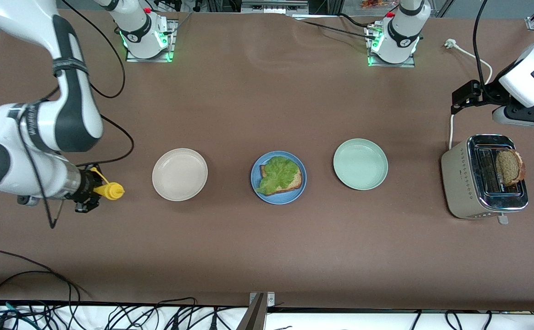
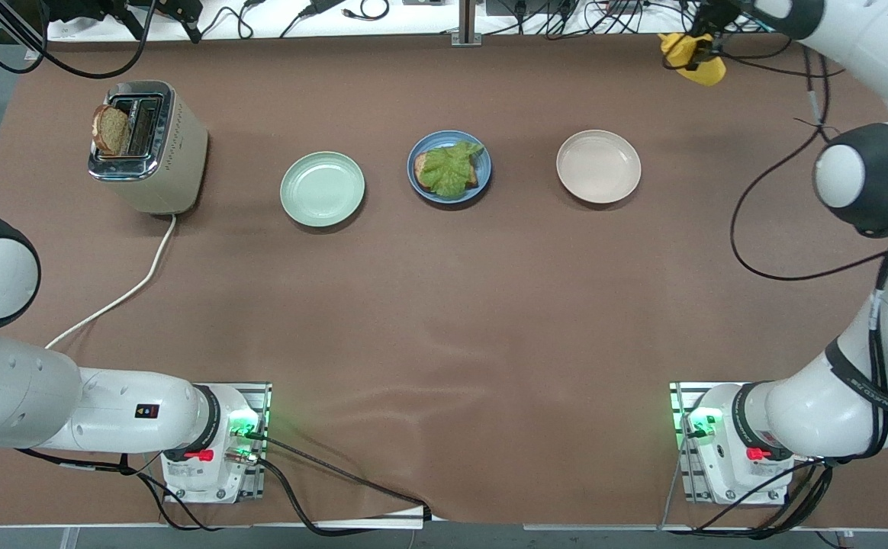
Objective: Make sandwich in blue plate with both arms
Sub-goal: 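Lower the bottle beside the white plate while the left gripper descends to the toaster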
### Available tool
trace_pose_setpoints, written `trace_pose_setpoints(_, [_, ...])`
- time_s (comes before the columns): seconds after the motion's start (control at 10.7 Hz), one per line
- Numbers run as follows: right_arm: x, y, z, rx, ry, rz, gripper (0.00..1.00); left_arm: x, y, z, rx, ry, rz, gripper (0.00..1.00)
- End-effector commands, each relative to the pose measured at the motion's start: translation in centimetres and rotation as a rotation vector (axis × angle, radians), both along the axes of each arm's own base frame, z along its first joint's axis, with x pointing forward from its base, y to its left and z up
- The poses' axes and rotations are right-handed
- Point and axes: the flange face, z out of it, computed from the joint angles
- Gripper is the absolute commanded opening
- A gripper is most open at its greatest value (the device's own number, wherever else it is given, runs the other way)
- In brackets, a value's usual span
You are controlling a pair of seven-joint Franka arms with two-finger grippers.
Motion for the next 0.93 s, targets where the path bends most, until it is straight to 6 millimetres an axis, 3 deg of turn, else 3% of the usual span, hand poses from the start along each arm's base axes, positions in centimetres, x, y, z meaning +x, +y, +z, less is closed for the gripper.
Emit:
trace_pose_setpoints(0.0, [-3.9, -5.5, -1.1, 0.174, -0.025, 0.123, 0.00, 0.7, 0.8, -0.3, 0.031, -0.019, 0.016, 1.00])
trace_pose_setpoints(0.09, [-4.3, -7.5, -1.7, 0.260, -0.040, 0.135, 0.00, 1.3, 1.6, -1.5, 0.037, 0.000, 0.026, 1.00])
trace_pose_setpoints(0.37, [-5.4, -9.4, -4.6, 0.414, -0.072, 0.112, 0.00, 3.5, 4.2, -4.8, 0.059, 0.019, 0.055, 1.00])
trace_pose_setpoints(0.84, [-8.9, -10.6, -11.0, 0.684, -0.138, 0.096, 0.00, 5.6, 12.9, -8.8, 0.073, 0.013, 0.037, 1.00])
